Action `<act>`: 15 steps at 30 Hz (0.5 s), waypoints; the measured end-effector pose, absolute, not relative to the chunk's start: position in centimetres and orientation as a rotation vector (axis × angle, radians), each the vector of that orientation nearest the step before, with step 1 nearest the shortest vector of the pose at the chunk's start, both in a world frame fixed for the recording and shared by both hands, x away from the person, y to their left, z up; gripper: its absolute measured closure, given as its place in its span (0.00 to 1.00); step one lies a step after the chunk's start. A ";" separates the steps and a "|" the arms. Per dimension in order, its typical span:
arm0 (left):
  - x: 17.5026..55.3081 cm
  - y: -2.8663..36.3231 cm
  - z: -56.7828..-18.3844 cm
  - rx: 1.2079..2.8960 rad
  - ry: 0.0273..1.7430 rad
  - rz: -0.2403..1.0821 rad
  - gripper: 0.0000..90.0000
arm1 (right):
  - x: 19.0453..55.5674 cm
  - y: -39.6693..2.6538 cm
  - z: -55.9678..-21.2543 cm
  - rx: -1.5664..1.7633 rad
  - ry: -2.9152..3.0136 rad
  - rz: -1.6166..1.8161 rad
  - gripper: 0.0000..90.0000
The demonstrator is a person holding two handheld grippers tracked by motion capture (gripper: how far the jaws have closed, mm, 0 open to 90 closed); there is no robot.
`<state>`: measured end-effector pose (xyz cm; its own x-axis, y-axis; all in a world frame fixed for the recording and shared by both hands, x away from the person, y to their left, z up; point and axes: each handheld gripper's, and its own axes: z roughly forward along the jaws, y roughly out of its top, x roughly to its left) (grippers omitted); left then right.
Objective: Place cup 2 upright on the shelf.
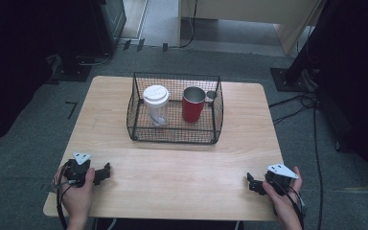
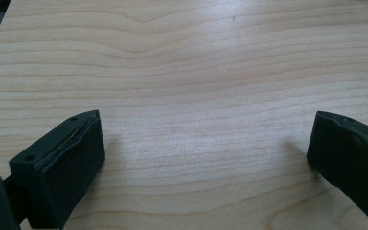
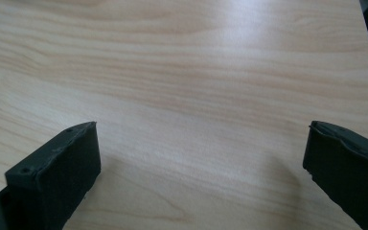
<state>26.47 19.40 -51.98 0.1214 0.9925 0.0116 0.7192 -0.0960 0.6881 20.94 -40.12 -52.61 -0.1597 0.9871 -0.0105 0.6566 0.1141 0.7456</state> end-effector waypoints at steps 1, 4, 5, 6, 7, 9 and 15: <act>26.5 19.4 -52.0 1.875 1.651 0.671 0.00 | 21.0 -40.1 -52.7 1.597 1.883 0.807 0.00; 26.5 19.4 -52.0 1.875 1.651 0.671 0.00 | 21.0 -40.1 -52.7 1.606 1.892 0.794 0.00; 26.5 19.4 -52.0 1.875 1.651 0.671 0.00 | 21.0 -40.2 -52.7 1.618 1.889 0.796 0.00; 26.5 19.4 -52.0 1.875 1.651 0.671 0.00 | 21.0 -40.3 -52.7 1.627 1.891 0.801 0.00; 26.5 19.4 -52.0 1.875 1.651 0.671 0.00 | 21.1 -40.4 -52.8 1.661 1.892 0.817 0.00; 26.5 19.4 -52.0 1.875 1.651 0.671 0.00 | 21.0 -40.4 -52.8 1.666 1.888 0.816 0.00; 26.5 19.4 -52.0 1.875 1.651 0.671 0.00 | 21.0 -40.4 -52.8 1.666 1.888 0.816 0.00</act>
